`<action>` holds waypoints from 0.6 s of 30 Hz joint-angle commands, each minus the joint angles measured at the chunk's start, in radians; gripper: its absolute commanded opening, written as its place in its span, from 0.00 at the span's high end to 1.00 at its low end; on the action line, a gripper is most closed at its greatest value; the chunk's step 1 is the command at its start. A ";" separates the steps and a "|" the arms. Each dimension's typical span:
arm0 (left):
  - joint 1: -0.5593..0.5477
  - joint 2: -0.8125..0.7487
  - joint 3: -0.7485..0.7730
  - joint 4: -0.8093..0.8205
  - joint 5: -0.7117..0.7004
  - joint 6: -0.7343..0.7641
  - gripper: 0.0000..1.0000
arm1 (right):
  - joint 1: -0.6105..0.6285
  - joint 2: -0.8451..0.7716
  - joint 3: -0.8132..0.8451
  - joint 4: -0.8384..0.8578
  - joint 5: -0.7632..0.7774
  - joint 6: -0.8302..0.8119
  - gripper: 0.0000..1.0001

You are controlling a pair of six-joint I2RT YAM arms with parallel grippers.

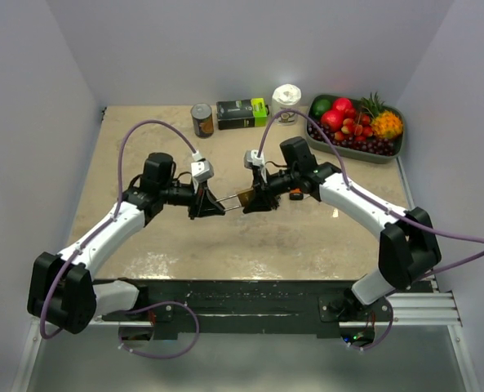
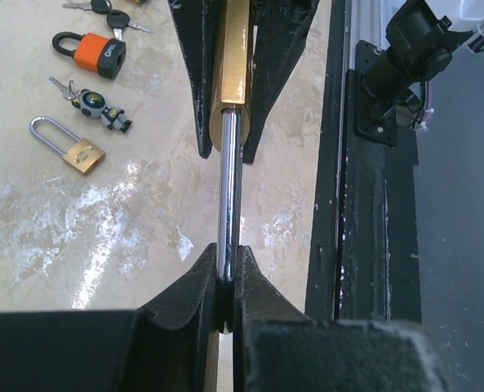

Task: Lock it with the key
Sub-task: Lock the lock.

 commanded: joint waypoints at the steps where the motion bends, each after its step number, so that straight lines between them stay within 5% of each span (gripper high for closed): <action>1: -0.151 0.008 0.057 0.473 0.014 -0.041 1.00 | 0.163 0.044 0.066 0.142 -0.177 0.025 1.00; 18: -0.169 0.008 0.035 0.567 -0.017 -0.105 1.00 | 0.161 0.059 0.103 0.084 -0.182 -0.024 1.00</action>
